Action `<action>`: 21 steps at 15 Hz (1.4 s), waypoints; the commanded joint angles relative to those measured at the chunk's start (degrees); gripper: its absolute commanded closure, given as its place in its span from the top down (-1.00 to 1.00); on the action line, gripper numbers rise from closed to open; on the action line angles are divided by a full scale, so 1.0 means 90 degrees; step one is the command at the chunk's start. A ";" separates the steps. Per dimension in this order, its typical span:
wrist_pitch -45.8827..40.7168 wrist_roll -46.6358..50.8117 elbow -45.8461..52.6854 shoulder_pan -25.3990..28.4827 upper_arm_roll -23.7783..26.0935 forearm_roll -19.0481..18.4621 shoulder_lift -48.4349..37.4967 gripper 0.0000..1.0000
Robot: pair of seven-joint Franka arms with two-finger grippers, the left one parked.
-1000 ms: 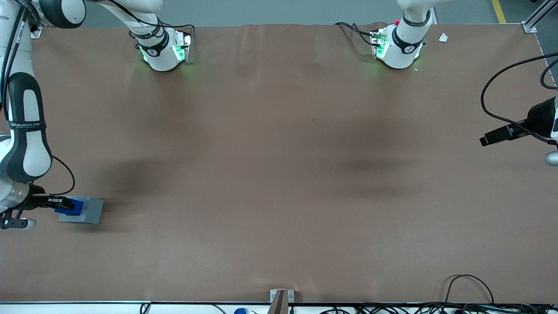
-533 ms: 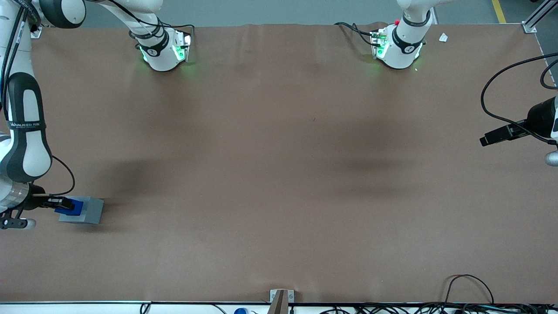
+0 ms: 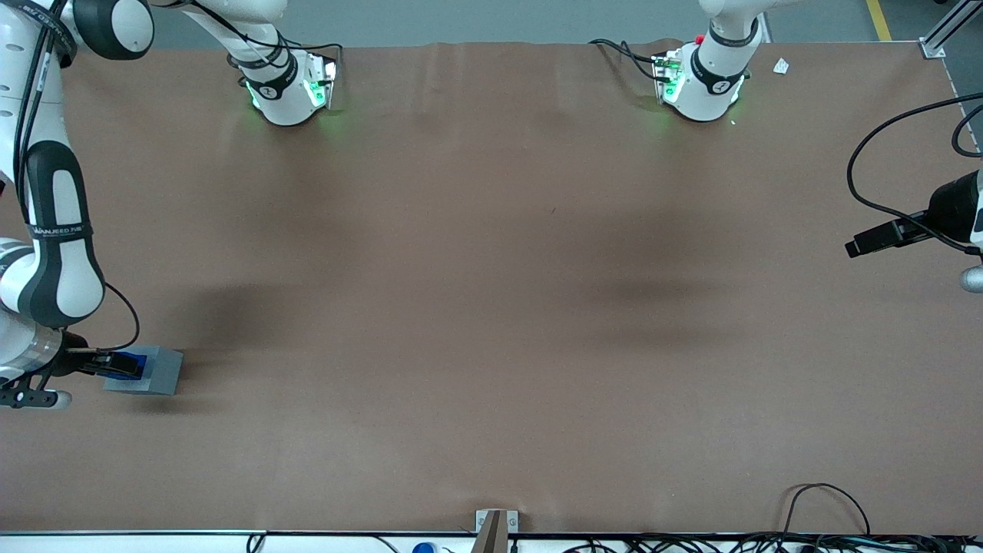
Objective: Insert blue part into gray base with right arm
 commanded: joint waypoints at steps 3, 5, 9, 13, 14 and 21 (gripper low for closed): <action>-0.0048 -0.0081 0.0028 -0.0080 0.0085 0.0154 -0.0100 1.00; -0.0116 -0.0120 0.0028 -0.0041 0.0094 0.0115 -0.0168 1.00; -0.1169 -0.0081 0.0028 0.0008 0.0075 0.0047 -0.1006 1.00; -0.2106 0.0016 0.0018 -0.0002 0.0075 0.0066 -0.1895 1.00; -0.2380 0.0132 0.0018 -0.0002 0.0084 0.0076 -0.2100 1.00; -0.4295 0.1252 0.0008 0.0679 0.0104 -0.0399 -0.3926 1.00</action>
